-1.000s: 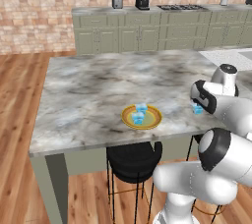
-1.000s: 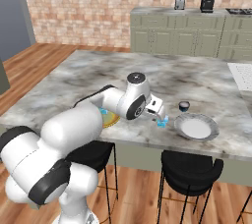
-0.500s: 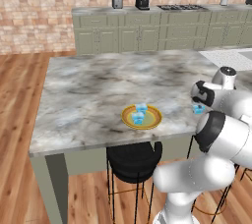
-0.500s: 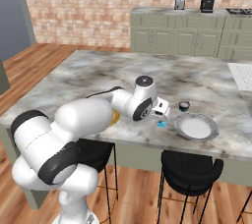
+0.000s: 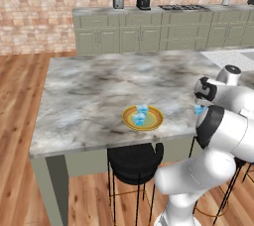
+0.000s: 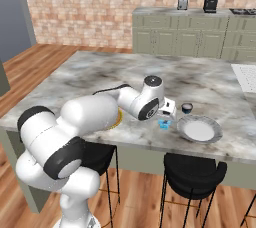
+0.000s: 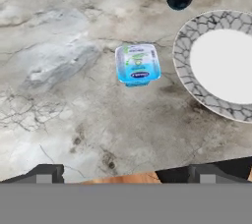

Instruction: Place two yogurt containers on each plate.

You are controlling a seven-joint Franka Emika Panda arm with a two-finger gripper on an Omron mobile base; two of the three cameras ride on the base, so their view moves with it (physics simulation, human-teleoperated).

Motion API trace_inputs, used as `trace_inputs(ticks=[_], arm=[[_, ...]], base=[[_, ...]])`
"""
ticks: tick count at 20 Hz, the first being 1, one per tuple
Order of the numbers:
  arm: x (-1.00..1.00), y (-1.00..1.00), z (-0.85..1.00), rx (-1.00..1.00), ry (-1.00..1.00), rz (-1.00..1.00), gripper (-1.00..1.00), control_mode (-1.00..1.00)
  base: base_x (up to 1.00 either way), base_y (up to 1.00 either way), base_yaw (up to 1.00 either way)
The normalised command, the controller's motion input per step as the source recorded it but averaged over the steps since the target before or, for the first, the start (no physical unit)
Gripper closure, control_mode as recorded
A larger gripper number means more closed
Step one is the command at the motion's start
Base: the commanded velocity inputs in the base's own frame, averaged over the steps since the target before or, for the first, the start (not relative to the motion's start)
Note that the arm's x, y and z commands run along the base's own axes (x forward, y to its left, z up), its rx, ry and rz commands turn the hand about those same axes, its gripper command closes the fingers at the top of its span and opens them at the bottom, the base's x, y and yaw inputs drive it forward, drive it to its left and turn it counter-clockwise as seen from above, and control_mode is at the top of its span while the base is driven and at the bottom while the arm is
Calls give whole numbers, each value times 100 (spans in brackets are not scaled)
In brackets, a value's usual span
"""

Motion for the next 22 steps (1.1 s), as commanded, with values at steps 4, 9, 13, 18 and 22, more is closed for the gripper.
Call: trace_inputs(ticks=[4,9,13,18,22], arm=[[12,31,-19,-7,0,0,-100,-100],[9,20,-25,-5,0,0,-100,-100],[0,-5,-14,0,0,0,-100,-100],[1,0,-4,0,0,-1,-100,-100],[0,-21,0,0,0,-6,-100,-100]], base=[[0,0,0],[0,0,0],[0,0,0],[0,0,0],[0,0,0]])
